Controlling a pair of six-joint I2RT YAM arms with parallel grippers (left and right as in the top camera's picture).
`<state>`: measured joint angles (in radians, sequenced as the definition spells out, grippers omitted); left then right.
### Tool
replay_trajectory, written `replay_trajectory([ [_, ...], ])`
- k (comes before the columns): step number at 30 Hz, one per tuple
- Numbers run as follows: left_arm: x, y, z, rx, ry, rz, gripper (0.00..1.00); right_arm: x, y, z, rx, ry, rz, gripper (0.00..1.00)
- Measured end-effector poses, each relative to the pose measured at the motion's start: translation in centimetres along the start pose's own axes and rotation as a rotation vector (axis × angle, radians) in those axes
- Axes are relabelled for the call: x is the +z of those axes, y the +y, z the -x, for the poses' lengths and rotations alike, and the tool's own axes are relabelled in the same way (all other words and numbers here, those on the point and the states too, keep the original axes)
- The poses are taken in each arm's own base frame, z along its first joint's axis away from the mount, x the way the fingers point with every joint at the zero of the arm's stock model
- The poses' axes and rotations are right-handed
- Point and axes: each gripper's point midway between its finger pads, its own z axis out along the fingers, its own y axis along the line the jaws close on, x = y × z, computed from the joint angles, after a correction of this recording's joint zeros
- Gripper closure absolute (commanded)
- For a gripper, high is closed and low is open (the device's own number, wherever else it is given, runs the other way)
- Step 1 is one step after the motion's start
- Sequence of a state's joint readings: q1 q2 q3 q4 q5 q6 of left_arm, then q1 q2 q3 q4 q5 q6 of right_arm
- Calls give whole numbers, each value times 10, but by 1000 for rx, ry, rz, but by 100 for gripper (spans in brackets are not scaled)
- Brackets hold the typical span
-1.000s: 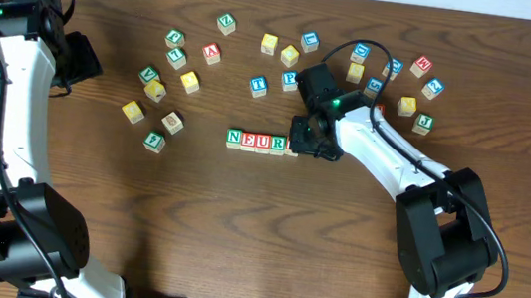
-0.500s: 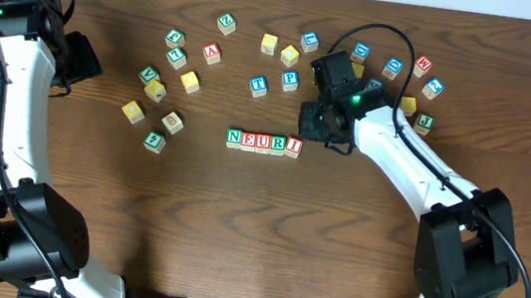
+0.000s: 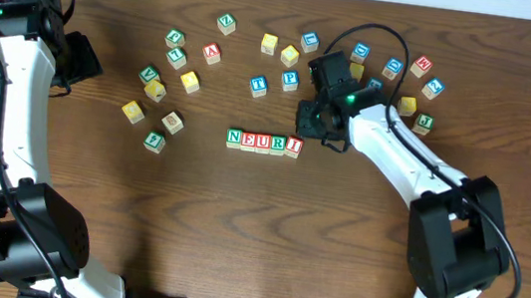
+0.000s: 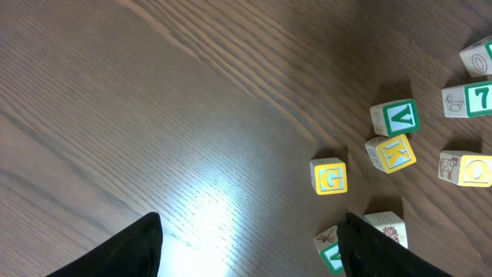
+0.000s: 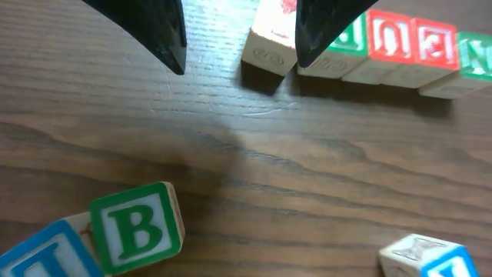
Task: Spell out NEURIPS
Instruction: 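Raise the right gripper away from the row, then lower the right gripper and push the I block flush against R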
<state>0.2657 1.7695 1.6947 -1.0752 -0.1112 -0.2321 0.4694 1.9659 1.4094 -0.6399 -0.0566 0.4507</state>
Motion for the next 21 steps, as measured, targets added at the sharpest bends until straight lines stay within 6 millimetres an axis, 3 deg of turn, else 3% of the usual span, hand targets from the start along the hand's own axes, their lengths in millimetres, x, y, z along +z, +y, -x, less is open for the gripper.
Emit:
replay_trajectory([
  [21, 0, 0, 0, 0, 0, 0, 28, 27, -6, -15, -7, 63, -28, 68],
])
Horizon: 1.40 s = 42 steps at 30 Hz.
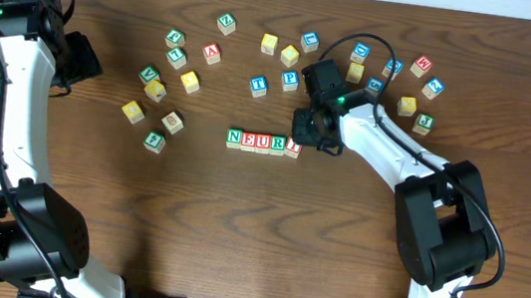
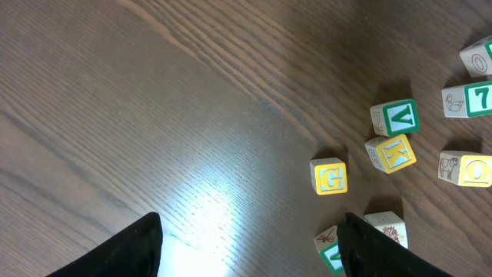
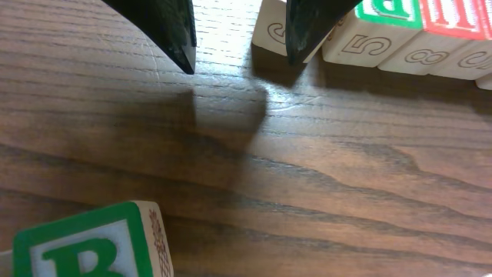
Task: Spell out NEURIPS
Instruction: 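Lower the right gripper and push the I block flush against R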
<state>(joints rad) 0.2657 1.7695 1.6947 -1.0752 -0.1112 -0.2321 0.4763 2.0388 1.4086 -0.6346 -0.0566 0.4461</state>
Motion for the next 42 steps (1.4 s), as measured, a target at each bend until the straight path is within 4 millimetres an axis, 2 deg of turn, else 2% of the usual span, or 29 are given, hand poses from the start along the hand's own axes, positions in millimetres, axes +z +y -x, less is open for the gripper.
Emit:
replay_trajectory([
  [22, 0, 0, 0, 0, 0, 0, 28, 1, 6, -8, -71, 21, -2, 69],
  [29, 0, 0, 0, 0, 0, 0, 28, 0, 14, 4, -105, -35, 23, 64],
  [34, 0, 0, 0, 0, 0, 0, 28, -1, 8, 8, -101, -38, 22, 63],
  [38, 0, 0, 0, 0, 0, 0, 28, -13, -3, 2, -85, 0, 14, 63],
  [42, 0, 0, 0, 0, 0, 0, 28, -32, -11, -12, -62, 55, -7, 67],
])
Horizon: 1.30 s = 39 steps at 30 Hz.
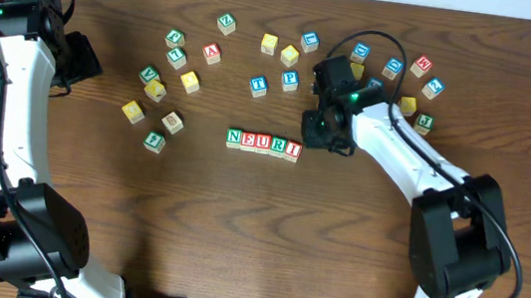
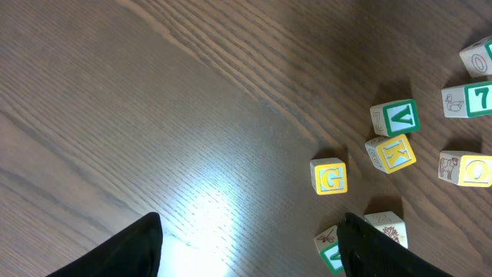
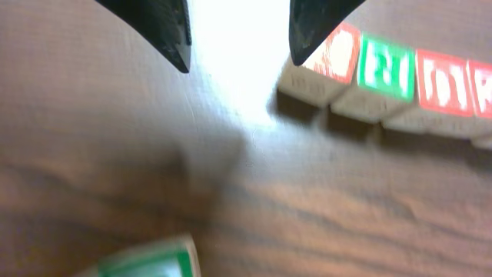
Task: Spell out NEURIPS
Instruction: 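Lower the right gripper and push the I block flush against R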
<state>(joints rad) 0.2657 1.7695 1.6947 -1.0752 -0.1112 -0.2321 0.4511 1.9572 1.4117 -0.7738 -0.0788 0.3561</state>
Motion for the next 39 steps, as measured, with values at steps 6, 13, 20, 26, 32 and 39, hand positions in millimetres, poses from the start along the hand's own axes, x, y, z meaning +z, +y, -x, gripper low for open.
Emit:
replay_trajectory([
  [6, 0, 0, 0, 0, 0, 0, 28, -3, -5, -13, 58, 49, -20, 74],
  [13, 0, 0, 0, 0, 0, 0, 28, 5, -9, -20, 106, 71, -37, 74],
  [20, 0, 0, 0, 0, 0, 0, 28, 17, -9, -25, 112, 91, -48, 72],
  [26, 0, 0, 0, 0, 0, 0, 28, 25, 1, -30, 85, 104, -42, 72],
  [32, 0, 0, 0, 0, 0, 0, 28, 28, 4, -26, 82, 86, -32, 71],
  [39, 0, 0, 0, 0, 0, 0, 28, 29, 6, -21, 81, 68, -21, 71],
])
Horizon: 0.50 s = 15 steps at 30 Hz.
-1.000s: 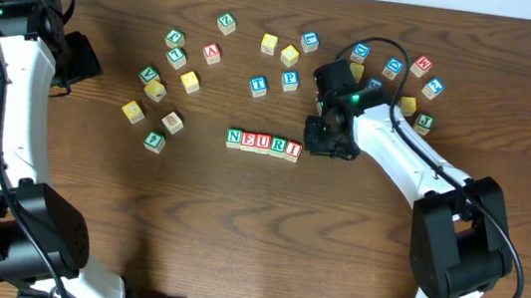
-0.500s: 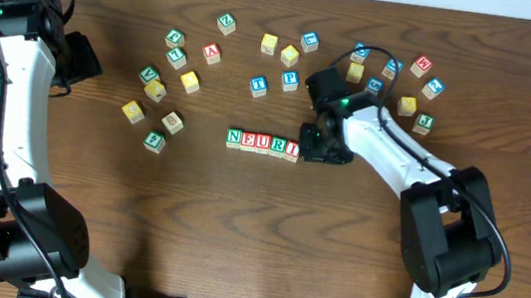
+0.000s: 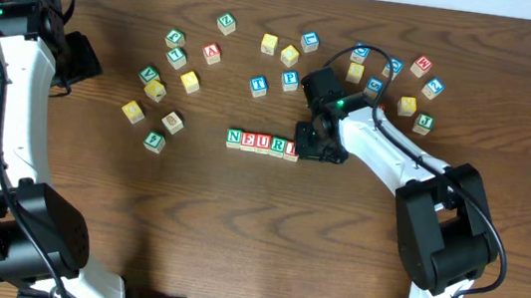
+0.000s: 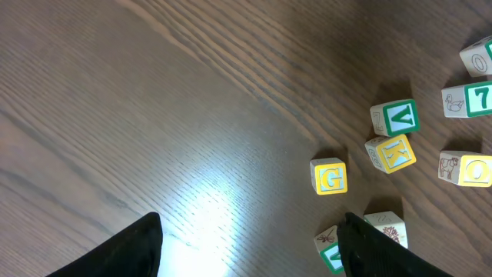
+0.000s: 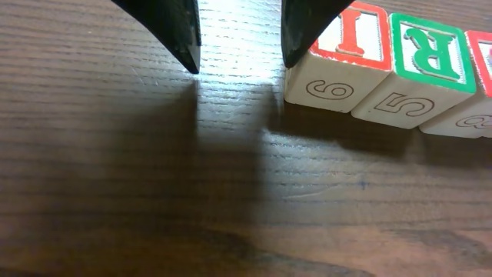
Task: Spell out NEURIPS
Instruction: 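Lower the right gripper and push the I block flush against R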
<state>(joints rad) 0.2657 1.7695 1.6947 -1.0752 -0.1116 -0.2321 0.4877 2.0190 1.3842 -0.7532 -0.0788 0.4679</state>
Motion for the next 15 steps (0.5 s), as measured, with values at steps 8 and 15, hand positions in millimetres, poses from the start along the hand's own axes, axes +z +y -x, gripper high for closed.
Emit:
replay_trajectory([
  [8, 0, 0, 0, 0, 0, 0, 28, 0, 2, 4, -2, -18, 10, 70],
  [15, 0, 0, 0, 0, 0, 0, 28, 0, 5, 9, -4, -35, 22, 69],
])
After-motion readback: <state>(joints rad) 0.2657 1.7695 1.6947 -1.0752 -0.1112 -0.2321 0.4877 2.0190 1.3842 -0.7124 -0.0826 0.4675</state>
